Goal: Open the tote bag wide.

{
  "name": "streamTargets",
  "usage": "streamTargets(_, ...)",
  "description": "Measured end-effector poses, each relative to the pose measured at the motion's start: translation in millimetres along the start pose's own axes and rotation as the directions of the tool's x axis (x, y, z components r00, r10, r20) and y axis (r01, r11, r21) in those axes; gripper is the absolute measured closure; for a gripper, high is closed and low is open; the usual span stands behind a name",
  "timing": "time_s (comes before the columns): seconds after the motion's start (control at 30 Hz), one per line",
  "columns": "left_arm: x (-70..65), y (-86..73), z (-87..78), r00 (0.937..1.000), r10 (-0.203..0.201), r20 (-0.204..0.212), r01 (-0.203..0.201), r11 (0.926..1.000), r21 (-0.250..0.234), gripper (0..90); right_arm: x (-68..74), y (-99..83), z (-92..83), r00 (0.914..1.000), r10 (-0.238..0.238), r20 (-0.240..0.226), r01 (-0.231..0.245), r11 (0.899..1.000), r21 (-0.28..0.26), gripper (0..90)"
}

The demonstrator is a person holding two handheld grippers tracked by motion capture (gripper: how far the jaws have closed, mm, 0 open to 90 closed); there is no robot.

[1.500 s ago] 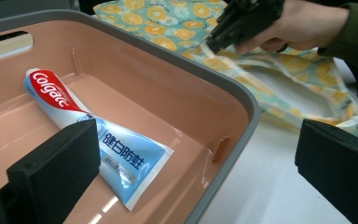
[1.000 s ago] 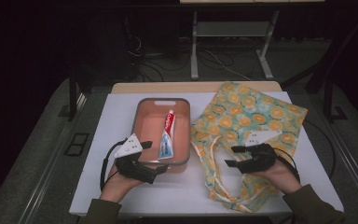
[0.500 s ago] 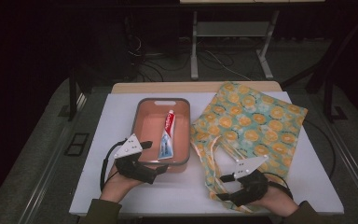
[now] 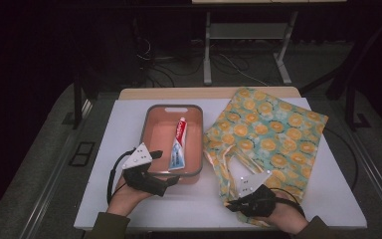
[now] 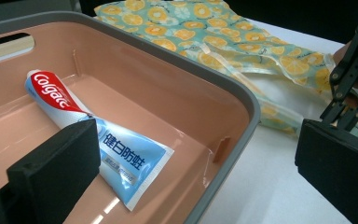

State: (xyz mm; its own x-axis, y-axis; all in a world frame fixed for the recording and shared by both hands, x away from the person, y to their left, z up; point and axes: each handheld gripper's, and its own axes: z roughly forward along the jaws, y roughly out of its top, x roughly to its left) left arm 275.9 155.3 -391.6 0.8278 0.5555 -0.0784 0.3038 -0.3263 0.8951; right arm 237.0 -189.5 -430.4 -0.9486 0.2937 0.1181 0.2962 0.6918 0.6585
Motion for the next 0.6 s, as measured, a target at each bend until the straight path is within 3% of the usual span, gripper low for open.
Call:
streamTargets(0.2, 0.0, 0.1, 0.0, 1.0000, 0.000, -0.001, 0.000, 1.0000, 0.001, 0.0, -9.0, 2.6, -17.1, 0.9996, 0.019, 0.023, -0.017, 0.997, -0.071, 88.2)
streamTargets(0.33, 0.1, 0.1, 0.0, 1.0000, -0.002, 0.000, 0.002, 1.0000, 0.000, 0.0, -28.6, 3.4, -40.6, 0.9933, 0.070, 0.093, -0.055, 0.988, -0.147, 88.6)
streamTargets(0.4, 0.1, 0.1, 0.0, 1.0000, -0.002, 0.000, 0.002, 1.0000, 0.000, 0.0, -33.6, 3.0, -45.3, 0.9913, 0.081, 0.104, -0.063, 0.984, -0.164, 88.6)
streamTargets(0.6, 0.1, 0.1, -0.1, 1.0000, -0.002, 0.000, 0.002, 1.0000, 0.000, 0.0, -72.0, -0.8, -75.5, 0.9603, 0.167, 0.223, -0.112, 0.964, -0.241, 88.8)
